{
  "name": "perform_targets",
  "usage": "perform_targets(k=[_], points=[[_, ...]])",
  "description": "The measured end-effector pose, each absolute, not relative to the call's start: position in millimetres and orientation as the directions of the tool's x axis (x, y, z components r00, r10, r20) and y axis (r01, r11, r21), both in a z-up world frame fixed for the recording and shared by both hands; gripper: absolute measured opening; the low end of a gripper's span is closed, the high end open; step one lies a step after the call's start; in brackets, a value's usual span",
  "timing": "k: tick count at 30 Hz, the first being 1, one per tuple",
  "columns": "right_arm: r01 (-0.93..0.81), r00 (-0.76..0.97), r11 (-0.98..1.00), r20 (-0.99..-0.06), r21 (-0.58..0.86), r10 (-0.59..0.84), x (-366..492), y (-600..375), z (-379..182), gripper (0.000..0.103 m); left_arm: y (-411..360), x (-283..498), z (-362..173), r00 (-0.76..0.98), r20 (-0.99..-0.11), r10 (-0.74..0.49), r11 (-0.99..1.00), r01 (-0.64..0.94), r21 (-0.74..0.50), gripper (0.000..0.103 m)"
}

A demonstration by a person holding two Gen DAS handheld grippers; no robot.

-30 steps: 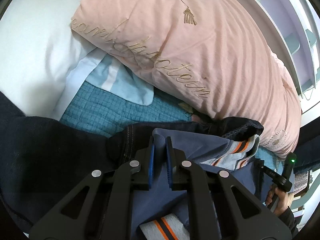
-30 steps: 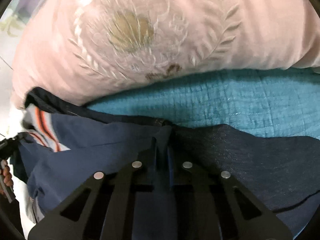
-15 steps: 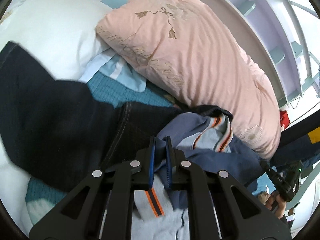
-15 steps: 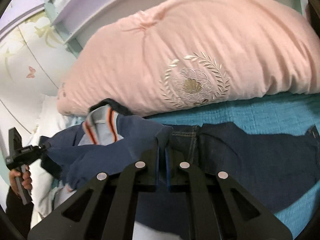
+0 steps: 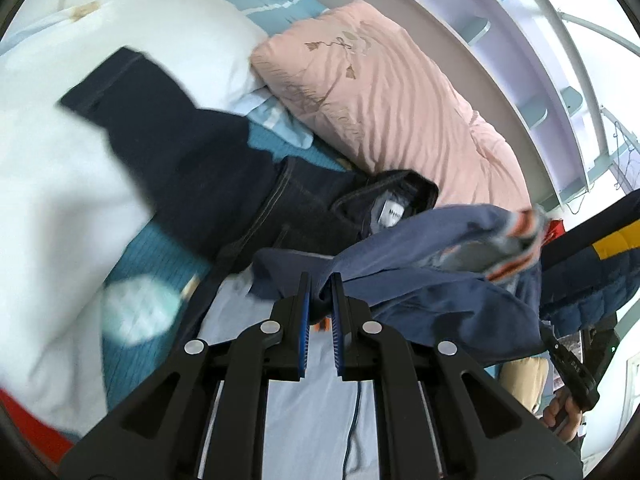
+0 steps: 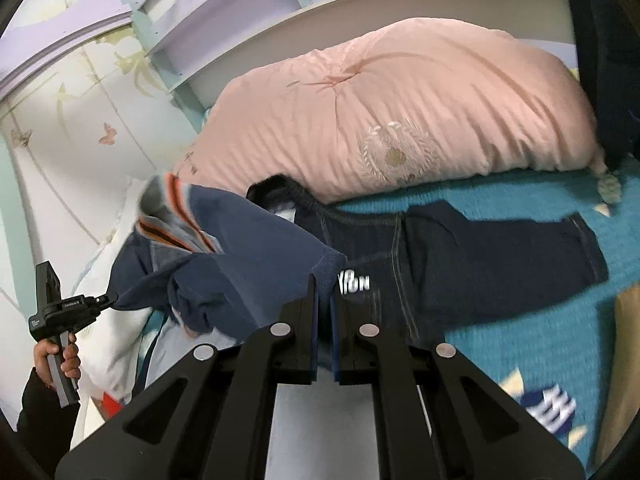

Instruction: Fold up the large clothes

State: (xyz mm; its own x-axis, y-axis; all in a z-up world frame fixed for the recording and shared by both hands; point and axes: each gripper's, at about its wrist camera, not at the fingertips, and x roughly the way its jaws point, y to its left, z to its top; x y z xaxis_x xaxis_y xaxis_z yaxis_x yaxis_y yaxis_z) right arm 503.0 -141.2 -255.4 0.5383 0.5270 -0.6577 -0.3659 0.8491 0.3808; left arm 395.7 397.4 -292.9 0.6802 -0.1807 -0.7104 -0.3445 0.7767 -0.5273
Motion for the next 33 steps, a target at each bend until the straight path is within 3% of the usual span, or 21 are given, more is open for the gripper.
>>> perform_targets(k=[8, 14, 20, 22, 27, 29, 33], points=[[-0.352, 0.474, 0.86, -0.721, 0.371, 0.505, 401.4, -166.0, -283.0, 0.004, 392.4, 286.1, -332.3, 0.618, -0.765, -0.183, 0.755, -0.41, -0.511, 0.009], [-0.284, 0.351, 0.897, -0.834, 0.337, 0.425, 354.9, -164.5, -358.4, 0.005, 367.9, 250.8, -399.9, 0.482, -0.852, -0.204, 0.768, -0.461, -0.444, 0.01], [-0.196, 0.348, 0.906, -0.837, 0.375, 0.422, 340.8, -177.9, -373.5, 0.011, 366.6, 236.0, -387.2, 0.502, -0.841, -0.204, 0.776, -0.441, -0.451, 0.011], [-0.195, 0.34, 0.906, -0.841, 0.375, 0.421, 336.6, -180.9, -369.2, 0.013, 367.6, 230.3, -374.7, 0.502, -0.843, -0.196, 0.793, -0.424, -0.437, 0.023], [-0.193, 0.352, 0.917, -0.848, 0.349, 0.397, 326.6, -191.4, -349.9, 0.032, 359.9, 219.7, -327.7, 0.578, -0.809, -0.107, 0.837, -0.387, -0.388, 0.043], [-0.195, 0.378, 0.93, -0.851, 0.312, 0.364, 323.5, -192.9, -337.2, 0.038, 352.8, 223.2, -314.2, 0.602, -0.793, -0.099, 0.853, -0.359, -0.379, 0.044], [-0.213, 0.423, 0.913, -0.81, 0.347, 0.407, 326.5, -186.9, -318.1, 0.038, 323.3, 245.4, -310.3, 0.597, -0.792, -0.127, 0.89, -0.284, -0.357, 0.048]])
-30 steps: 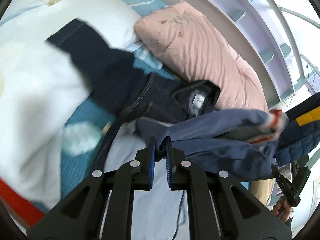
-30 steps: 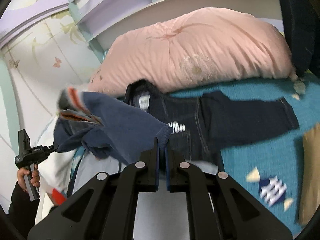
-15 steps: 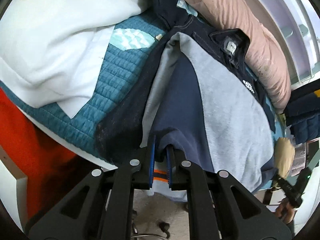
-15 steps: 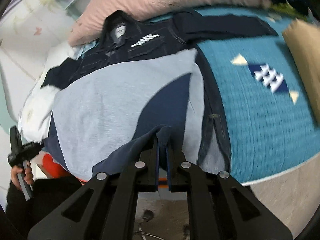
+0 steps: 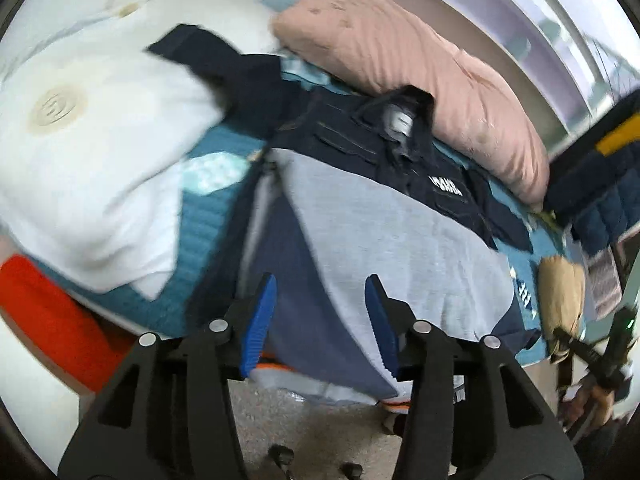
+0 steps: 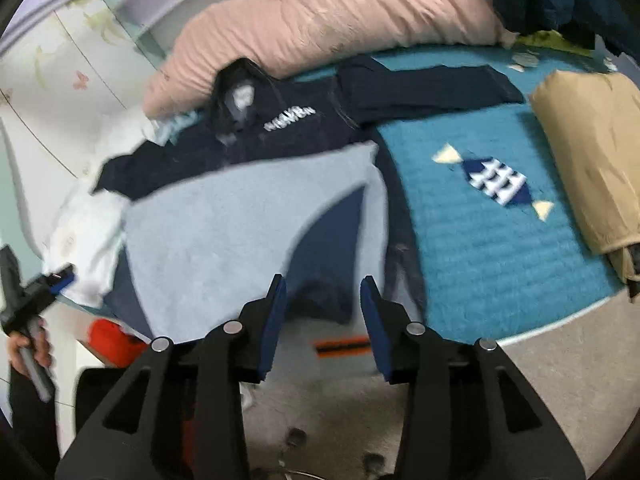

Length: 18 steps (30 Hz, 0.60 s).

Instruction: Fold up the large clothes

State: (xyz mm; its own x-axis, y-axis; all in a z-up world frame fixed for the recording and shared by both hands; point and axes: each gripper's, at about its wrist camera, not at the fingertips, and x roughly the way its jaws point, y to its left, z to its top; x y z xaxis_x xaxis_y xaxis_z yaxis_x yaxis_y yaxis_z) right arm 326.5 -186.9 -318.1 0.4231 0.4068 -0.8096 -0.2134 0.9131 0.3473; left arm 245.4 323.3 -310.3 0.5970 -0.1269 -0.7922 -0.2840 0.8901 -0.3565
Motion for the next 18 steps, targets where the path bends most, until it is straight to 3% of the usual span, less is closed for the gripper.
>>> perform_targets(k=[3, 5, 7, 9, 14, 18], points=[[-0.238, 0.389, 0.886, -0.796, 0.399, 0.463, 339.0, -160.9, -326.0, 0.031, 297.8, 268.0, -329.4, 0.554, -0.804, -0.217, 0.89, -0.226, -0.396, 0.048], [-0.227, 0.325, 0.888, -0.829, 0.4, 0.456, 350.2, -144.9, -346.9, 0.013, 284.1, 281.0, -351.1, 0.503, -0.833, -0.233, 0.901, -0.21, -0.379, 0.051], [-0.177, 0.254, 0.919, -0.886, 0.353, 0.389, 355.5, -142.4, -376.0, 0.004, 280.4, 287.3, -378.5, 0.42, -0.89, -0.176, 0.921, -0.249, -0.3, 0.052], [-0.145, 0.174, 0.934, -0.921, 0.327, 0.349, 346.5, -149.8, -401.8, 0.001, 292.2, 281.0, -402.2, 0.356, -0.919, -0.168, 0.904, -0.317, -0.287, 0.052], [-0.095, 0.084, 0.94, -0.939, 0.326, 0.334, 316.5, -174.5, -445.5, 0.0, 315.8, 265.4, -411.5, 0.407, -0.874, -0.264, 0.848, -0.334, -0.411, 0.052], [-0.106, 0.137, 0.94, -0.932, 0.323, 0.336, 314.4, -169.5, -421.8, 0.001, 320.4, 262.8, -405.5, 0.402, -0.88, -0.254, 0.862, -0.319, -0.394, 0.052]])
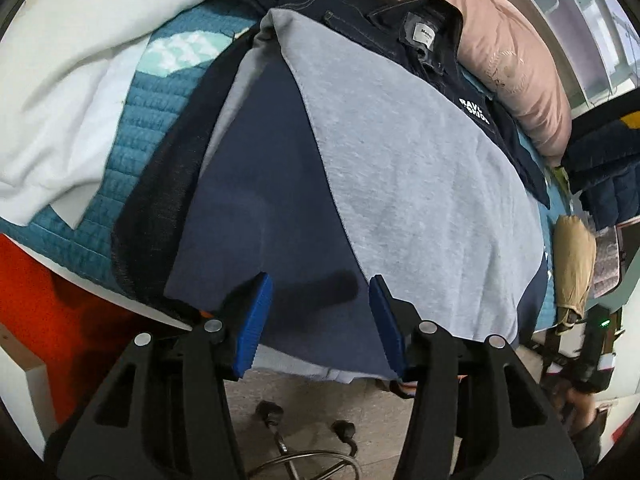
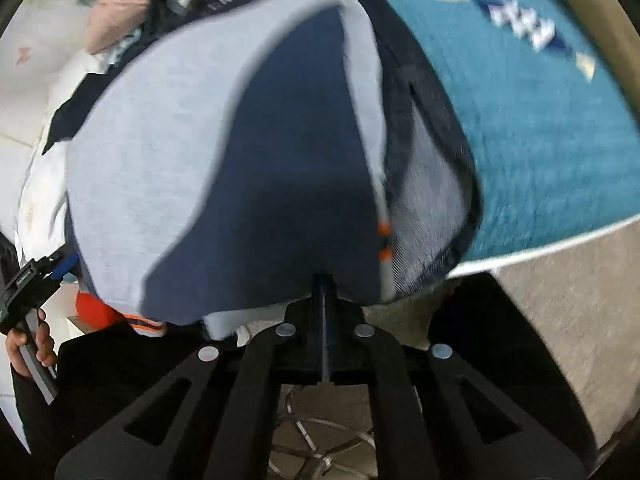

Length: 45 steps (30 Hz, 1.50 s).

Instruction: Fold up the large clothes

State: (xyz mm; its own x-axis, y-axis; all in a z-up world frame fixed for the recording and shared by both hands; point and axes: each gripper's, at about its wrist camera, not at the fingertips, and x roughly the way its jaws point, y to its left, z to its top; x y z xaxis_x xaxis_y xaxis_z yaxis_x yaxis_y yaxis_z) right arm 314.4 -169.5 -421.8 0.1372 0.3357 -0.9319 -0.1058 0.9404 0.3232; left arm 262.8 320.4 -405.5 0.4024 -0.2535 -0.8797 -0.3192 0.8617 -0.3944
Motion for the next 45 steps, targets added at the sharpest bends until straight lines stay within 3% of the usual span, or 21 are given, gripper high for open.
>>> perform_targets(k=[5, 11, 14, 19, 21, 28, 33, 37, 41, 45], points=[[-0.207, 0.242, 0.873, -0.842, 0.441, 0.482, 330.8, -117.3, -362.6, 0.001, 334.7, 256.0, -405.4, 0.436, -0.849, -0.299, 0.821, -0.336, -0.461, 0.052], [-0.299, 0.267, 0.831, -0.795, 0.469, 0.545, 391.1, -15.9, -351.2, 0.001, 340.4, 250.7, -409.1, 0.436, -0.835, -0.335, 0.807, -0.324, -0.493, 0.052], [-0.268, 0.249, 0.831, -0.798, 0.488, 0.549, 415.4, 8.1, -368.2, 0.001, 345.6, 246.7, -412.5, 0.431, -0.832, -0.35, 0.798, -0.328, -0.506, 0.052], [-0.195, 0.136, 0.868, -0.864, 0.456, 0.484, 448.7, 28.7, -443.7, 0.0, 351.0, 243.7, -413.7, 0.433, -0.812, -0.392, 0.78, -0.311, -0.543, 0.054], [-0.126, 0.144, 0.823, -0.81, 0.554, 0.568, 451.4, 15.2, -454.3, 0.0, 352.2, 243.7, -410.4, 0.434, -0.808, -0.399, 0.776, -0.309, -0.549, 0.058], [-0.203, 0.145, 0.829, -0.821, 0.522, 0.553, 391.4, 1.3, -407.3, 0.003, 367.5, 232.4, -392.5, 0.476, -0.802, -0.36, 0.764, -0.343, -0.546, 0.066], [-0.23, 0.102, 0.843, -0.85, 0.486, 0.517, 359.8, 6.3, -450.4, 0.0, 382.7, 225.9, -390.7, 0.488, -0.822, -0.294, 0.752, -0.412, -0.514, 0.071], [-0.256, 0.132, 0.866, -0.872, 0.429, 0.471, 353.7, 13.1, -436.9, 0.0, 394.3, 215.6, -393.8, 0.495, -0.825, -0.273, 0.715, -0.469, -0.518, 0.071], [-0.235, 0.099, 0.834, -0.841, 0.499, 0.531, 331.7, 5.8, -424.7, 0.003, 399.7, 206.6, -402.6, 0.496, -0.819, -0.29, 0.675, -0.501, -0.542, 0.071], [-0.199, 0.08, 0.814, -0.819, 0.545, 0.568, 326.3, -3.4, -450.4, 0.0, 402.3, 206.1, -417.4, 0.484, -0.812, -0.325, 0.618, -0.541, -0.57, 0.072]])
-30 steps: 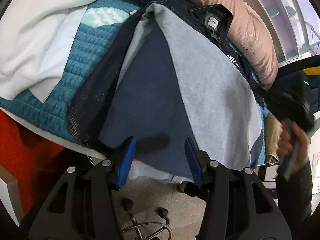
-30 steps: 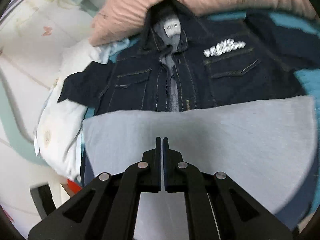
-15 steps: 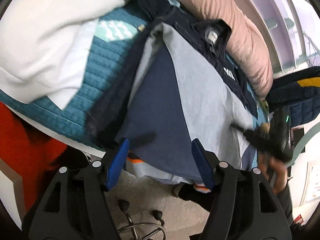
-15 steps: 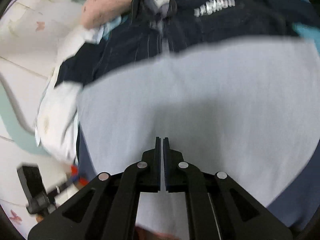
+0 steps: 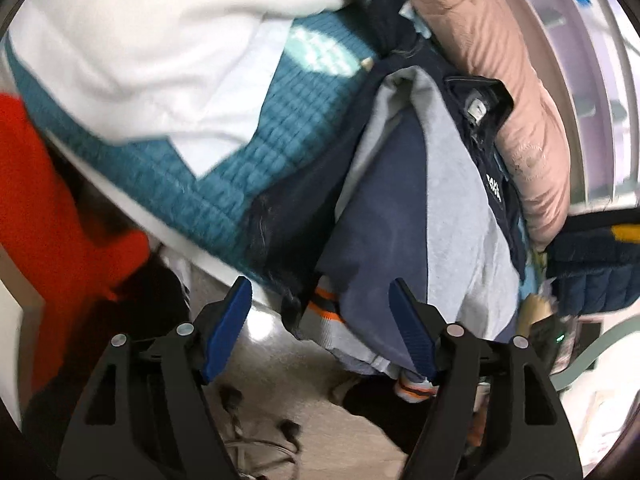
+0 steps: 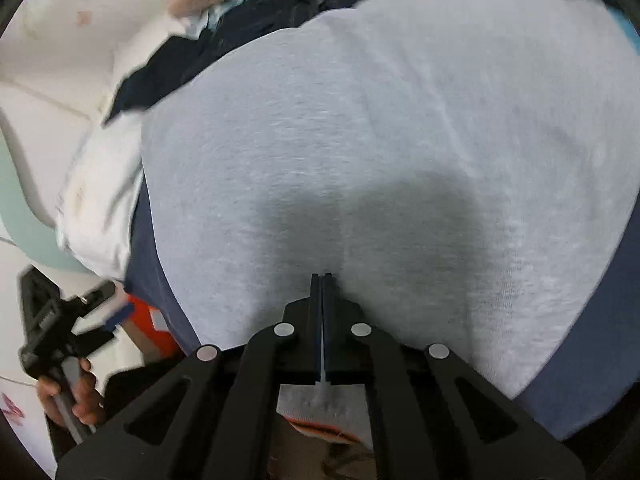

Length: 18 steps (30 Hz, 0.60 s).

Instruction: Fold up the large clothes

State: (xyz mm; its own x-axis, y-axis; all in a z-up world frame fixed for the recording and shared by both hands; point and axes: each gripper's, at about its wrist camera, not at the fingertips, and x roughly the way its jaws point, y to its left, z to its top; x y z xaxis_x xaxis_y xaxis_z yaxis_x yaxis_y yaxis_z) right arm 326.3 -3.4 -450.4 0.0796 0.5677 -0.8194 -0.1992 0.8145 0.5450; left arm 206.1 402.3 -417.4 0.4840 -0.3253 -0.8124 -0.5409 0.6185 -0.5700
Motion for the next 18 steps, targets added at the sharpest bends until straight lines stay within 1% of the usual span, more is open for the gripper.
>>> perform_targets(k=[2, 7, 14, 15, 17, 18], points=[[-0.169, 0.063, 0.802, -0.806, 0.572, 0.588, 329.5, -7.3, -451.1, 0.0, 399.9, 206.3, -423.6, 0.481, -0.799, -0.36, 0.591, -0.545, -0.595, 0.072], [-0.185, 0.061, 0.817, -0.823, 0.547, 0.565, 329.7, -0.9, -446.3, 0.0, 382.1, 211.1, -434.6, 0.454, -0.792, -0.408, 0.588, -0.533, -0.608, 0.072], [-0.181, 0.06, 0.81, -0.816, 0.557, 0.575, 322.8, -11.6, -446.3, 0.0, 365.2, 225.4, -442.6, 0.431, -0.798, -0.421, 0.597, -0.531, -0.601, 0.071], [-0.181, 0.059, 0.81, -0.816, 0.558, 0.576, 323.5, -12.1, -446.1, 0.0, 363.5, 226.3, -443.8, 0.426, -0.805, -0.412, 0.602, -0.536, -0.592, 0.07], [-0.18, 0.058, 0.808, -0.814, 0.561, 0.578, 323.9, -12.9, -445.7, 0.0, 361.2, 227.7, -444.4, 0.414, -0.822, -0.391, 0.621, -0.541, -0.568, 0.063], [-0.178, 0.058, 0.807, -0.813, 0.563, 0.58, 324.2, -12.2, -445.7, 0.0, 361.1, 226.9, -444.8, 0.406, -0.831, -0.38, 0.628, -0.547, -0.555, 0.055]])
